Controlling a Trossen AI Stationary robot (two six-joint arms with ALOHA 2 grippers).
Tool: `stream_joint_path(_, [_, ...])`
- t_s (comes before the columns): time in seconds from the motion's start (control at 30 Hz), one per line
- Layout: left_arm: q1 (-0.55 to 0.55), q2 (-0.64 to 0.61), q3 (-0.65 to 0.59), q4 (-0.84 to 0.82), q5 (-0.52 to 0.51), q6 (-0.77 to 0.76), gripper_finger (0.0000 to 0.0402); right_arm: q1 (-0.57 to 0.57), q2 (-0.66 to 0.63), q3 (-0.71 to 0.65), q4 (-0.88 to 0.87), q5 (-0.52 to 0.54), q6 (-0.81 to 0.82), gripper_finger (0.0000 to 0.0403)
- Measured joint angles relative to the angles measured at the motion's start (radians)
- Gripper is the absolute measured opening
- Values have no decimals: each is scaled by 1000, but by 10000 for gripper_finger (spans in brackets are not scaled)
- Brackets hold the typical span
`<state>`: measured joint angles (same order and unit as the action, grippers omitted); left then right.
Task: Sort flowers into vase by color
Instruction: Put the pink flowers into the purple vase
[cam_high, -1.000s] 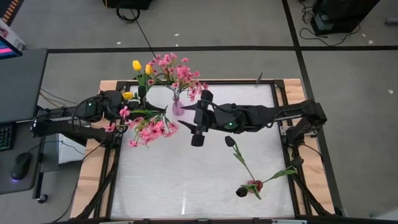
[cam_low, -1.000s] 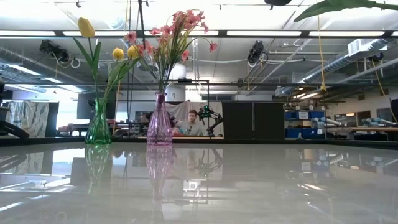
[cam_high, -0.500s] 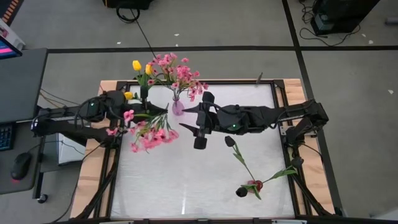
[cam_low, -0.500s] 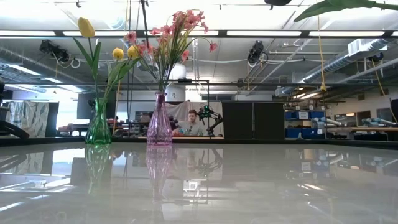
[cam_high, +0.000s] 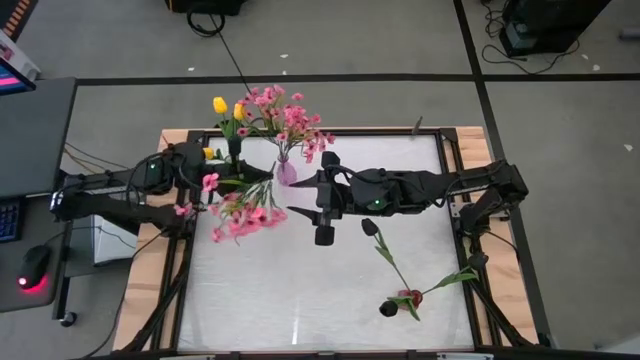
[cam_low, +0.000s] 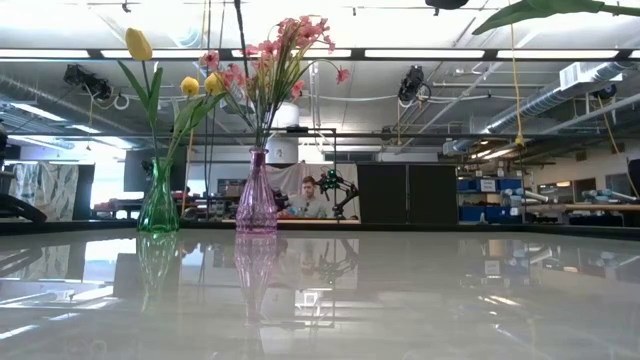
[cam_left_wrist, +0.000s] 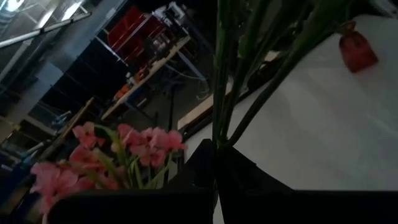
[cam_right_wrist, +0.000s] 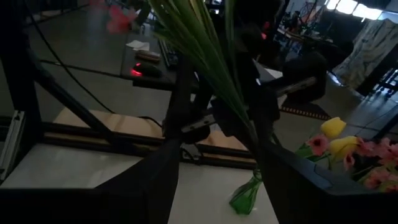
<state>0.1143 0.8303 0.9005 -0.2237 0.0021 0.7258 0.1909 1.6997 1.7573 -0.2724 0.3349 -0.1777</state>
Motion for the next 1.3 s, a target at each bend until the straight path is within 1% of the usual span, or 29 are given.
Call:
stream_joint_path(0.23, [57, 0, 0, -3, 3, -1, 9, 0, 0, 0, 10, 1, 0, 226])
stream_joint_path(0.5, [62, 1, 0, -3, 6, -8, 9, 0, 0, 0, 9, 4, 0, 226])
stream_joint_path(0.83, [61, 1, 0, -4, 156, 1, 9, 0, 0, 0, 9, 3, -1, 226])
stream_joint_path(1.0, [65, -2, -4, 0, 239, 44, 9, 0, 0, 0, 9, 3, 0, 227])
stream_joint_path(1.13, [101, -9, -6, -11, 285, 54, 9, 0, 0, 0, 9, 3, -1, 227])
stream_joint_path(1.3, [164, -8, -7, -74, 308, 111, 9, 0, 0, 0, 9, 3, -1, 227])
